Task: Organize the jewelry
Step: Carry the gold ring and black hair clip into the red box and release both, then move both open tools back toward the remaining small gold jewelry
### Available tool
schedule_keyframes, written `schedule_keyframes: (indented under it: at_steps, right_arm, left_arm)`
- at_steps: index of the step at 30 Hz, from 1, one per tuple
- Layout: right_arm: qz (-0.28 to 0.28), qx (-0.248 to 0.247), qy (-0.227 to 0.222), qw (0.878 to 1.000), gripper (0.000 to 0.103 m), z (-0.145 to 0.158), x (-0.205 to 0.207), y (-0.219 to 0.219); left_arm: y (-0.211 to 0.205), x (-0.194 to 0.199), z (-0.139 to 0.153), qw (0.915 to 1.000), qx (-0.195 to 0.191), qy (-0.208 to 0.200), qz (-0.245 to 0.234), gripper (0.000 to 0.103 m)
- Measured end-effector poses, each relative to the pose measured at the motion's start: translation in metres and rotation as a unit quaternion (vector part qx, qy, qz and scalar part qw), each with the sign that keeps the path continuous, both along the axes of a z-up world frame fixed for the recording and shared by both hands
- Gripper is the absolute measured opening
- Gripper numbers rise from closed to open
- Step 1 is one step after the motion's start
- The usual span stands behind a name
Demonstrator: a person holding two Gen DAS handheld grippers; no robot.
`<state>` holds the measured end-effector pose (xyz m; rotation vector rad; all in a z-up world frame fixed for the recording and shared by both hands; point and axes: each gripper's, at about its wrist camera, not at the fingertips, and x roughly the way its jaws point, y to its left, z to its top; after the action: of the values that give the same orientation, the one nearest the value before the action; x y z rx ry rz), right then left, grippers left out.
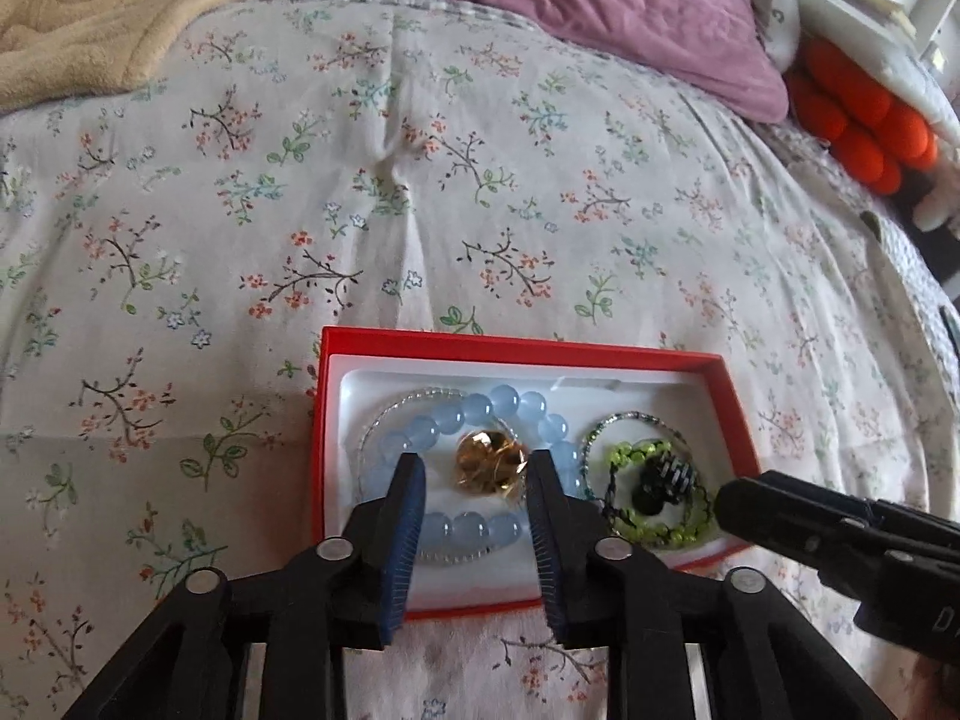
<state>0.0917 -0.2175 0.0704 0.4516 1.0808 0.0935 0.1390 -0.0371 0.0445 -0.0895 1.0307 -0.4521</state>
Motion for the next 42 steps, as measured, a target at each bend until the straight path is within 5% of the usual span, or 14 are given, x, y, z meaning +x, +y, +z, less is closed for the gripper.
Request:
schedule_keyframes:
  at_steps: [17,35,42]
  right_arm:
    - [-0.02,-0.038,-0.01,0.999,0.073,0.018,-0.054,-0.011]
    - [-0.005,-0.112,0.073,0.991,0.076,-0.034,-0.092,0.002]
    - [-0.018,-0.107,0.095,0.989,0.076,-0.042,-0.096,-0.004]
  left_arm:
    - [0.025,-0.053,0.005,0.9995,0.021,0.022,0.008,0.09]
    - [0.047,-0.087,-0.036,0.9947,0.074,0.071,0.008,0.092]
    - [0.037,-0.09,-0.035,0.9957,0.057,0.073,-0.009,0.086]
